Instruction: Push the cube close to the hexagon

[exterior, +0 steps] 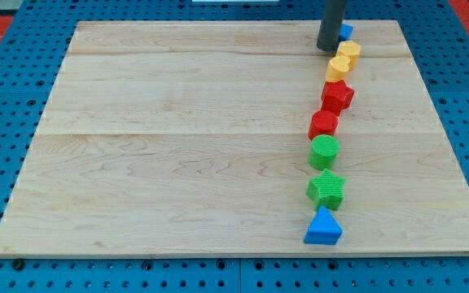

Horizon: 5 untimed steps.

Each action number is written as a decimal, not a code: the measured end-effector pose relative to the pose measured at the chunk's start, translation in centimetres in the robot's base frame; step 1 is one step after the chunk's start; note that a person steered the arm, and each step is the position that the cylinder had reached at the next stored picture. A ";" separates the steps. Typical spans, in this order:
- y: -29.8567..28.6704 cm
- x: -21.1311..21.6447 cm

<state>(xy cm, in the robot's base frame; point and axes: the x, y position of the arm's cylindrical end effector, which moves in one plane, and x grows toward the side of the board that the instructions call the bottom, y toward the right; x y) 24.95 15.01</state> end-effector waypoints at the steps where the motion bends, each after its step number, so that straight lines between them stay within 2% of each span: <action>1: 0.0 -2.3; 2: -0.6 -3.7; 4: -8.5 -3.7; 5: -10.0 -3.7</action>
<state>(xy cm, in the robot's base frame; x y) 21.25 4.98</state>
